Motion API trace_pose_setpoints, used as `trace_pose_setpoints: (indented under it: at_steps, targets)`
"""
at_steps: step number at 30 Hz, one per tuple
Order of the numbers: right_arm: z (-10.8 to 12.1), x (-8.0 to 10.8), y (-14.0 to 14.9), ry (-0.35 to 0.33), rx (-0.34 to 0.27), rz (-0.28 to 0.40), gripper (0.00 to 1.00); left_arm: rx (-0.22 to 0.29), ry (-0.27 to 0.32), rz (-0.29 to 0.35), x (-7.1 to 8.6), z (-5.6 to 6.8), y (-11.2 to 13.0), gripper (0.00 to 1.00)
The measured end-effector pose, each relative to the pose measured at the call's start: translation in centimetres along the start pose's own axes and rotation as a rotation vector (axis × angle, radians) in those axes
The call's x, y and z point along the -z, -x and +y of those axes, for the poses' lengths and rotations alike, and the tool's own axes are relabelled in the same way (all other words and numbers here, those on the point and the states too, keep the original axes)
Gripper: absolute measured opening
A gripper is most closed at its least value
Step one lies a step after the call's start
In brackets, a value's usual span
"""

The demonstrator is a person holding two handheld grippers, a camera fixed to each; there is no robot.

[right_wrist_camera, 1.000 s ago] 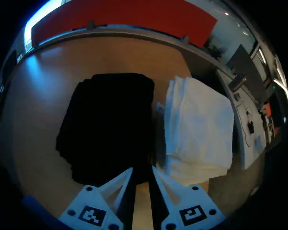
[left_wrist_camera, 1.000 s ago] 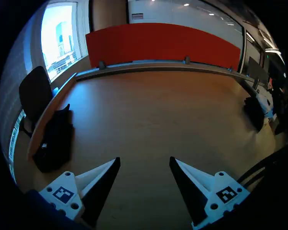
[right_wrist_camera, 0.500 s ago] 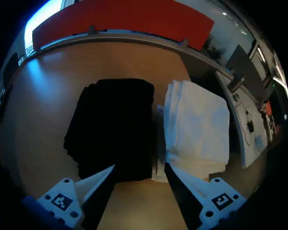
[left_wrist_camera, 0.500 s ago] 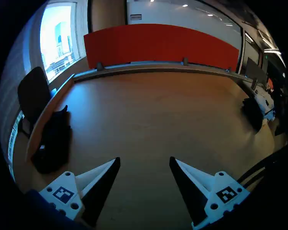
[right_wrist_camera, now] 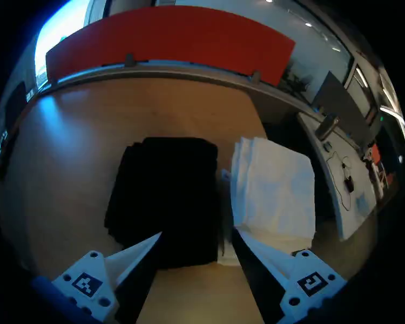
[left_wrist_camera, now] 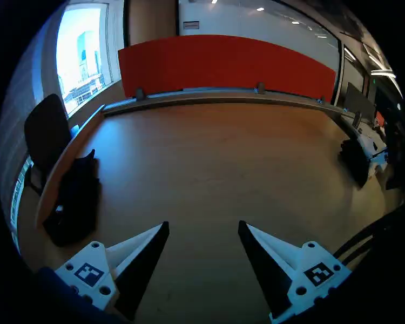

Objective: Fold towel

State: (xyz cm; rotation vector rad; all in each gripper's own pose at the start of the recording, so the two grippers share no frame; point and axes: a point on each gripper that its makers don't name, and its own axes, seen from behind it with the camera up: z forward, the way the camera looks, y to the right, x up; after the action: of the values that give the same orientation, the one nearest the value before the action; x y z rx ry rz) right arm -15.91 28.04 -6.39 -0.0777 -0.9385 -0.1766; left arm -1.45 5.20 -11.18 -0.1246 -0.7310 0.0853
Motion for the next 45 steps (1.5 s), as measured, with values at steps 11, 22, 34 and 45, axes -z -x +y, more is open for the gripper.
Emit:
trace_pose_setpoints:
  at_steps: [11, 22, 34, 45]
  targets:
    - [-1.2, 2.2, -5.2, -0.005, -0.109, 0.208, 0.89, -0.005, 0.008, 0.008, -0.2, 0.3, -0.6, 0.95]
    - [-1.5, 4.5, -10.1, 0.012, -0.192, 0.453, 0.9, -0.004, 0.011, 0.012, -0.4, 0.3, -1.1, 0.95]
    - [-2.5, 6.8, -13.4, 0.0, -0.215, 0.597, 0.9, -0.01, 0.011, 0.018, -0.7, 0.5, -1.6, 0.95]
    - [-3.3, 9.9, -17.0, 0.025, -0.22, 0.752, 0.91, 0.002, 0.01, 0.037, -0.8, 0.4, -2.0, 0.95]
